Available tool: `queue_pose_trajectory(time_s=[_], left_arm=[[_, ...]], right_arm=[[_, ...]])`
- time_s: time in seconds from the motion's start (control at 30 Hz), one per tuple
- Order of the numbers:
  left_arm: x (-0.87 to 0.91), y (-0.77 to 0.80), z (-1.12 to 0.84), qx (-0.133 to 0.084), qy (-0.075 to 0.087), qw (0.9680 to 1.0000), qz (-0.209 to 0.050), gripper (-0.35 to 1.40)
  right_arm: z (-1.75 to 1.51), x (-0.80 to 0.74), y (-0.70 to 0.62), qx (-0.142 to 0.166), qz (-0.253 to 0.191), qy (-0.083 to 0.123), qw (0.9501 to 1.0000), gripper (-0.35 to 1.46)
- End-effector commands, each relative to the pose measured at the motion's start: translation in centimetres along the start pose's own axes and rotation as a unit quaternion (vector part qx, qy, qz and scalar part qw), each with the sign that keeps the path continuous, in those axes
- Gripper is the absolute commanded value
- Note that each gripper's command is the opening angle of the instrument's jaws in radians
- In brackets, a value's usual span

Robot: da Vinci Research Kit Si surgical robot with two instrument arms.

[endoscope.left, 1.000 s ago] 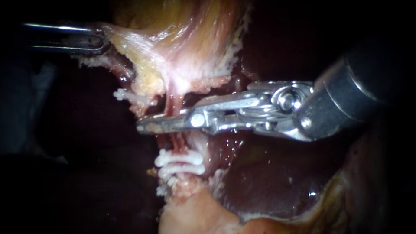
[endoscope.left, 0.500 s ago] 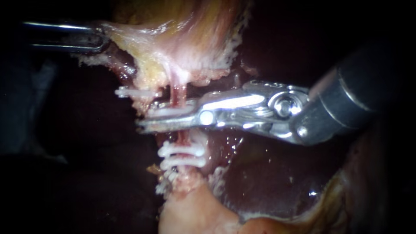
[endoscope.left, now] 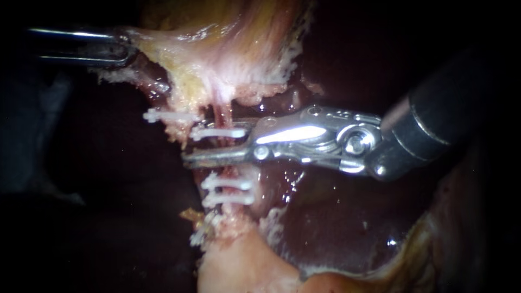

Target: Going back third clip right tube

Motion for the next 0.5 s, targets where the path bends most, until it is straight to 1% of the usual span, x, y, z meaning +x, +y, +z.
queue_pose_trajectory(time_s=[0.03,0.2,0.37,0.5], left_arm=[[0.00,0.00,0.00,0.000,0.000,1.0000,0.000,-0.35],[0.00,0.00,0.00,0.000,0.000,1.0000,0.000,-0.35],[0.00,0.00,-0.01,0.000,0.000,1.0000,0.000,-0.35],[0.00,0.00,-0.02,0.000,0.000,1.0000,0.000,-0.35]], right_arm=[[-0.02,0.00,0.02,-0.002,-0.004,0.001,1.0000,0.48],[-0.08,-0.01,0.04,-0.004,-0.021,0.001,0.9998,0.48],[-0.21,-0.02,-0.01,-0.008,-0.047,0.001,0.9988,0.49],[-0.44,0.00,-0.06,-0.004,-0.087,-0.001,0.9962,0.49]])
